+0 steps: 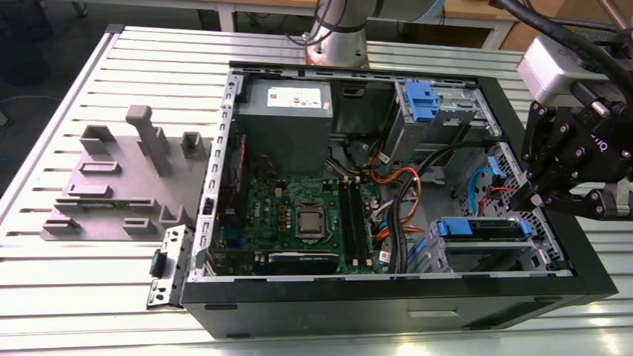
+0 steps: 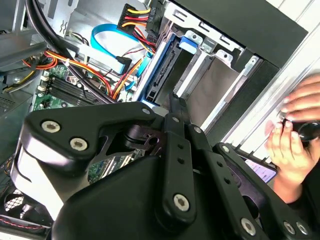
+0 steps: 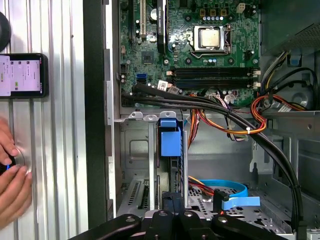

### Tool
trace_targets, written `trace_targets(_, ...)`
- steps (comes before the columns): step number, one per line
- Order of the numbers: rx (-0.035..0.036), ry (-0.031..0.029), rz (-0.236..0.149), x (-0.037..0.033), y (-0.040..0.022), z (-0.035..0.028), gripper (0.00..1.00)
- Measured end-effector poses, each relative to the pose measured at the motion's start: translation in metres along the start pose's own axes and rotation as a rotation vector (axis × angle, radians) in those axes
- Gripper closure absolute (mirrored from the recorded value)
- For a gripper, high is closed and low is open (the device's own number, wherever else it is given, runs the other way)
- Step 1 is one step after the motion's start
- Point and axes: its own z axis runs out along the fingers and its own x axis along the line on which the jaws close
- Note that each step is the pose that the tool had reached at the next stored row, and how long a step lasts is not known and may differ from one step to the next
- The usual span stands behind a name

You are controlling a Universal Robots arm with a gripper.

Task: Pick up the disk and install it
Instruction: 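Insert the first disk wire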

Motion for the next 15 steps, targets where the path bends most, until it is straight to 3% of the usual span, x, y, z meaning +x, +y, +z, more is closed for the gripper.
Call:
trace_targets(5, 0.0000, 0.0000, 0.000, 0.0000, -0.0020, 0.0001, 0.89)
trace_targets(11, -0.0093, 0.0027, 0.000, -0.0040, -0.0173, 0.0022, 0.89)
trace_targets(12, -0.0105, 0.0053, 0.000, -0.0052, -0.0187, 0.0031, 0.89)
trace_targets(13, -0.0117, 0.0126, 0.000, -0.0065, -0.0194, 0.0037, 0.89)
trace_targets(15, -0.0130, 0.0373, -0.001, -0.0086, -0.0201, 0.0045, 0.89)
